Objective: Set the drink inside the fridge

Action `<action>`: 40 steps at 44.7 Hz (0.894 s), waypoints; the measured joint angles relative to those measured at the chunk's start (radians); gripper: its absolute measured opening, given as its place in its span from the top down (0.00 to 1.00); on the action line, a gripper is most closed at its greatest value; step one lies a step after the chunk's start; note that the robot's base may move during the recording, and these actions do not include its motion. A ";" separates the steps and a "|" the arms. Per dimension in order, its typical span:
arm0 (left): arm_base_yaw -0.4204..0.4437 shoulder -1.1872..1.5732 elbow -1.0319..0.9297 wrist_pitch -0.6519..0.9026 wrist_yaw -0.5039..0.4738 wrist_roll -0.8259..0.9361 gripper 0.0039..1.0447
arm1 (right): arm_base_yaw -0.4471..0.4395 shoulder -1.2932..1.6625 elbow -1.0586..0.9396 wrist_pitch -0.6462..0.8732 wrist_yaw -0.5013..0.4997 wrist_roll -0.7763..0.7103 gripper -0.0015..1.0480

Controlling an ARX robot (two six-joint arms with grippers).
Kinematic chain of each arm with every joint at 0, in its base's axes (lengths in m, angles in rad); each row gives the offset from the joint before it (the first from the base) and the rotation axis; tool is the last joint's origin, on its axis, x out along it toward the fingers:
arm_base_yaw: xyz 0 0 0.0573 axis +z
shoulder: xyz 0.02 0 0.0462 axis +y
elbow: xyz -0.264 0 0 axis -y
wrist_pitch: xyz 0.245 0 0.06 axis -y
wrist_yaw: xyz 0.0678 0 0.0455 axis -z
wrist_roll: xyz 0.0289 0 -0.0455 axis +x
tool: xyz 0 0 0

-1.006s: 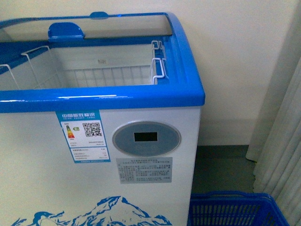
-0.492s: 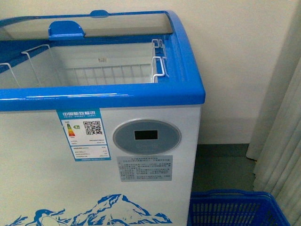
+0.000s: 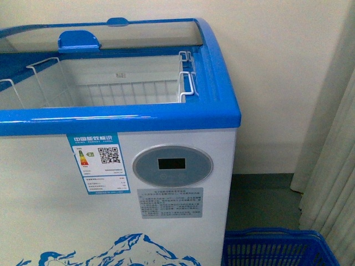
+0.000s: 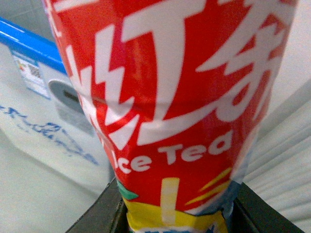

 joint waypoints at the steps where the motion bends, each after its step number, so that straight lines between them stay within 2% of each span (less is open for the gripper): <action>1: 0.000 -0.002 -0.002 0.001 0.002 0.000 0.79 | 0.000 0.016 0.010 0.011 0.000 -0.016 0.64; 8: 0.002 -0.017 -0.023 0.005 0.001 0.004 0.98 | 0.021 0.235 0.153 0.166 0.014 -0.237 0.64; 15: 0.003 -0.029 -0.039 0.010 0.002 0.011 0.98 | 0.084 0.479 0.323 0.208 0.047 -0.482 0.64; 17: 0.003 -0.035 -0.046 0.010 0.003 0.011 0.98 | 0.137 0.586 0.399 0.198 0.069 -0.593 0.64; 20: 0.003 -0.040 -0.053 0.010 0.003 0.011 0.98 | 0.212 0.694 0.494 0.174 0.095 -0.677 0.64; 29: 0.003 -0.085 -0.098 0.016 0.004 0.011 0.98 | 0.471 0.967 0.814 0.117 0.193 -0.724 0.64; 34: 0.003 -0.090 -0.098 0.017 0.003 0.011 0.98 | 0.553 1.083 0.896 0.148 0.240 -0.746 0.64; 40: 0.003 -0.090 -0.098 0.017 0.003 0.011 0.98 | 0.590 1.229 0.971 0.216 0.306 -0.778 0.64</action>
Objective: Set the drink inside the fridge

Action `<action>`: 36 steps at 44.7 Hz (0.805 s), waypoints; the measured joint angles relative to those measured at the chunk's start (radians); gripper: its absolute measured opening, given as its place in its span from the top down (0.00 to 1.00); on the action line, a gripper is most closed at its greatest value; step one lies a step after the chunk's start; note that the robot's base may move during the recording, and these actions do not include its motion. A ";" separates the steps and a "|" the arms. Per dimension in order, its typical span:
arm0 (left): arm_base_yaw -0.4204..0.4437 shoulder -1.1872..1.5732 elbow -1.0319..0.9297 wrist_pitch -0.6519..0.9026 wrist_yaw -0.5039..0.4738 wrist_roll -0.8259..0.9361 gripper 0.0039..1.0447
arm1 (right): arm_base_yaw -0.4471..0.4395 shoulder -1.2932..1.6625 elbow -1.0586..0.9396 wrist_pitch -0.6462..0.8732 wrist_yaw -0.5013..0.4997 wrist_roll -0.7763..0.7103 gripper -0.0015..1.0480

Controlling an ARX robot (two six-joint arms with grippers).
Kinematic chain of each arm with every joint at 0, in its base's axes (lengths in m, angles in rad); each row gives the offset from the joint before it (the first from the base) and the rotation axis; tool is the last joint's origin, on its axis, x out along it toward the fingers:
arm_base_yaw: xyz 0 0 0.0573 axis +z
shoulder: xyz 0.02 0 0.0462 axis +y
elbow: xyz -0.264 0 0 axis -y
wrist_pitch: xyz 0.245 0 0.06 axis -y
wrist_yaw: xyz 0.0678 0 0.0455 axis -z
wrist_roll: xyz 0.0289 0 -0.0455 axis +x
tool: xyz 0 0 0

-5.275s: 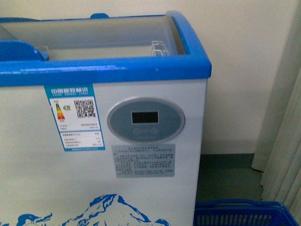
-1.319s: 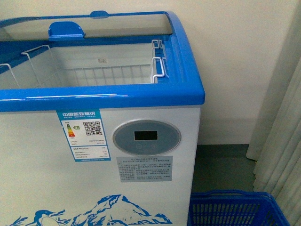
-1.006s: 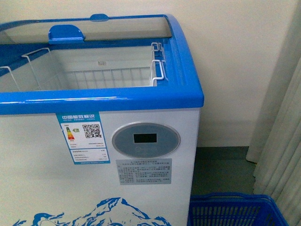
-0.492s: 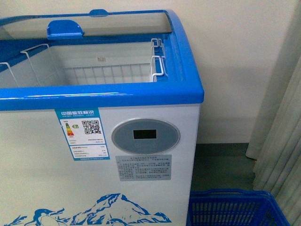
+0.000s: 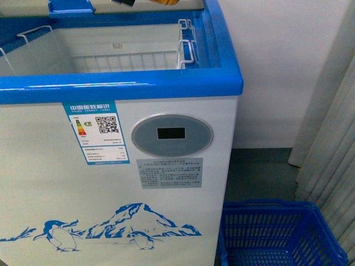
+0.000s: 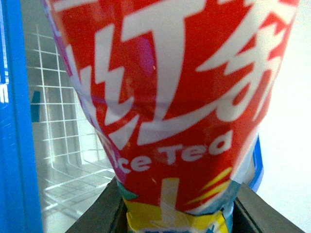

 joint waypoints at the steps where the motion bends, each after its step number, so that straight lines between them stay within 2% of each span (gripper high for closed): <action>1: 0.000 0.000 0.000 0.000 0.000 0.000 0.98 | 0.002 0.018 0.008 0.011 0.010 -0.005 0.64; 17: 0.000 0.000 0.000 0.000 0.000 0.000 0.98 | 0.023 0.223 0.126 0.127 0.073 -0.050 0.64; 36: 0.000 0.000 0.000 0.000 0.000 0.000 0.98 | 0.028 0.412 0.269 0.191 0.124 -0.035 0.64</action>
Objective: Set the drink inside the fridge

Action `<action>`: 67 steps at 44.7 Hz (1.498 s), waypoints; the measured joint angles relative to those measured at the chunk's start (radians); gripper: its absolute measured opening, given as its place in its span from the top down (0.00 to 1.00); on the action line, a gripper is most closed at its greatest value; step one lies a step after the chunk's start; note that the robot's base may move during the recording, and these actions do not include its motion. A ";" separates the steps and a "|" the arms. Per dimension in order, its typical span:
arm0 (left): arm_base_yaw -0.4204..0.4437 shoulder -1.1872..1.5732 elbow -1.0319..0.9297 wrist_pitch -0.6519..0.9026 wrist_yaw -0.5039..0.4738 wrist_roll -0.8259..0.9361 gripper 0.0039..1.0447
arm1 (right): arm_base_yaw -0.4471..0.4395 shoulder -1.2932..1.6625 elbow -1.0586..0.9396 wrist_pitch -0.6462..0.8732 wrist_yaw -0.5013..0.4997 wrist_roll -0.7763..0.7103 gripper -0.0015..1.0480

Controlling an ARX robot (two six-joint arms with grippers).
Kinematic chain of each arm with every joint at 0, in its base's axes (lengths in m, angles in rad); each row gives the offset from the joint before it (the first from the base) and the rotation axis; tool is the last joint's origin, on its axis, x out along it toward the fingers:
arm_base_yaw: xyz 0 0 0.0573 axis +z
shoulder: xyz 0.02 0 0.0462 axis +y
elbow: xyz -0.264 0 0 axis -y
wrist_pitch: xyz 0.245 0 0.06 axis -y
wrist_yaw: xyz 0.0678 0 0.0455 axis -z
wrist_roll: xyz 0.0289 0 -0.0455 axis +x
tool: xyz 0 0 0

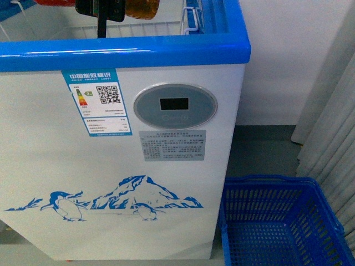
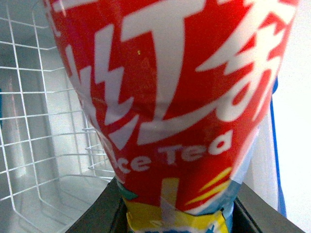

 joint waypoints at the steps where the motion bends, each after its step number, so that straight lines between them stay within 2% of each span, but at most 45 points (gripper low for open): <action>1: 0.000 0.000 0.000 0.000 0.000 0.000 0.98 | 0.000 0.002 0.000 0.001 0.000 0.000 0.64; 19: 0.000 0.000 0.000 0.000 0.000 0.000 0.98 | -0.023 0.114 0.077 0.043 0.036 0.045 0.64; 46: 0.000 0.000 0.000 0.000 0.000 0.000 0.98 | -0.024 0.148 -0.008 0.082 0.066 0.076 0.64; 47: 0.000 0.000 0.000 0.000 0.000 0.000 0.98 | -0.024 0.148 -0.009 0.077 0.066 0.078 0.63; 51: 0.000 0.000 0.000 0.000 0.000 0.000 0.98 | -0.024 0.142 -0.019 0.078 0.066 0.092 0.47; 60: 0.000 0.000 0.000 0.000 0.000 0.000 0.98 | -0.026 0.095 -0.068 0.073 0.055 0.132 0.08; 61: 0.000 0.000 0.000 0.000 0.000 0.000 0.98 | -0.027 0.084 -0.078 0.074 0.051 0.134 0.05; 67: 0.000 0.000 0.000 0.000 0.000 0.000 0.98 | -0.031 0.013 -0.116 0.061 0.036 0.173 0.07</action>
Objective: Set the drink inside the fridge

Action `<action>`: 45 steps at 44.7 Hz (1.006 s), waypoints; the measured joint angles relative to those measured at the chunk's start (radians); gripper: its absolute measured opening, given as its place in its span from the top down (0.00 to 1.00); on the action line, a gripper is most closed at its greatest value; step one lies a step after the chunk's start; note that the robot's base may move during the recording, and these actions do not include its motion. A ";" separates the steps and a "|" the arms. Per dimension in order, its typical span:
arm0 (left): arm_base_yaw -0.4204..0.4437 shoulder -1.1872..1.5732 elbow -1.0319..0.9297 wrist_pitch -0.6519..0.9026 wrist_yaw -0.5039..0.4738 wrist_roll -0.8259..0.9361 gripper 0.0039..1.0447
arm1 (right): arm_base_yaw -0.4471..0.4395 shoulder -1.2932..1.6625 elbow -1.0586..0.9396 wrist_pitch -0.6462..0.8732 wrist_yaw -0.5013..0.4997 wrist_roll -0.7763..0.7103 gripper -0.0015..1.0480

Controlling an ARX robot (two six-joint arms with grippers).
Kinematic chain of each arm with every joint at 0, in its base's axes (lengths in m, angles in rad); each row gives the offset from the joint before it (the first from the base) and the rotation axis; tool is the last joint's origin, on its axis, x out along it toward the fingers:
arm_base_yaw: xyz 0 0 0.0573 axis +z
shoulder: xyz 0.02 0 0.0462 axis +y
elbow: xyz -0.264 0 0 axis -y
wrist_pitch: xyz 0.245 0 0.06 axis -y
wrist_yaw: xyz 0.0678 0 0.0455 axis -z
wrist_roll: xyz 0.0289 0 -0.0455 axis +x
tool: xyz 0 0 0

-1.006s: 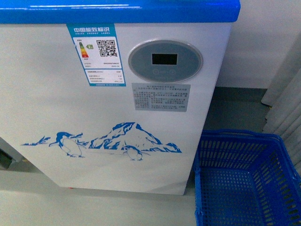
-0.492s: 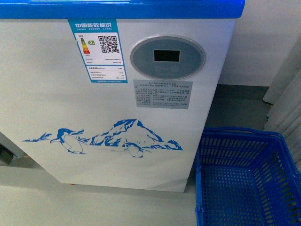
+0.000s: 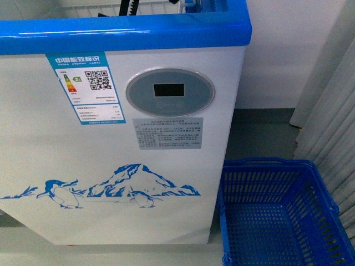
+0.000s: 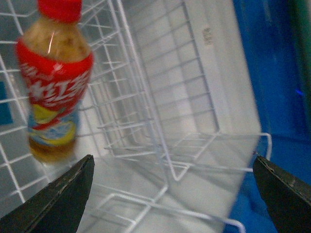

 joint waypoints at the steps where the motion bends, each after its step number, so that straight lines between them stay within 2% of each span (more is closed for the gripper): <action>1: 0.000 0.000 0.000 0.000 0.000 0.000 0.98 | 0.000 -0.009 -0.004 -0.007 0.005 0.011 0.07; 4: 0.000 0.000 0.000 0.000 0.000 0.000 0.98 | -0.007 -0.048 -0.024 -0.029 -0.016 0.070 0.07; 7: 0.000 0.000 0.000 0.000 0.000 0.001 0.98 | -0.006 -0.142 -0.063 -0.076 -0.122 0.195 0.07; 10: 0.000 0.000 0.000 0.000 0.000 0.002 0.98 | 0.009 -0.248 -0.095 -0.094 -0.165 0.305 0.07; 13: 0.000 0.000 0.000 0.000 0.000 0.002 0.98 | 0.001 -0.363 -0.125 -0.093 -0.163 0.452 0.07; 17: 0.000 0.000 0.000 0.000 0.000 0.002 0.98 | -0.055 -0.521 -0.208 -0.118 -0.120 0.655 0.07; 19: 0.000 0.000 0.000 0.000 0.000 0.002 0.98 | -0.080 -0.566 -0.238 -0.137 -0.117 0.710 0.07; 25: 0.000 0.000 0.000 0.000 0.000 0.002 0.98 | -0.197 -0.755 -0.406 -0.242 -0.048 0.923 0.07; 27: 0.000 0.000 0.000 0.000 0.000 0.002 0.98 | -0.237 -0.853 -0.492 -0.278 -0.054 0.986 0.07; 32: 0.000 0.000 0.000 0.000 0.000 0.002 0.98 | -0.336 -1.111 -0.693 -0.340 -0.074 1.058 0.07; 36: 0.000 0.000 0.000 0.000 0.000 0.002 0.98 | -0.473 -1.374 -0.880 -0.453 -0.089 1.074 0.07; 41: 0.000 0.000 0.000 0.000 0.000 0.002 0.98 | -0.644 -1.672 -1.077 -0.649 -0.207 1.070 0.07; 44: 0.000 0.000 0.000 0.000 0.000 0.002 0.98 | -0.700 -1.752 -1.117 -0.671 -0.237 1.073 0.07; 45: 0.000 0.000 0.000 0.000 0.000 0.002 0.98 | -0.716 -1.804 -1.139 -0.636 -0.259 1.069 0.09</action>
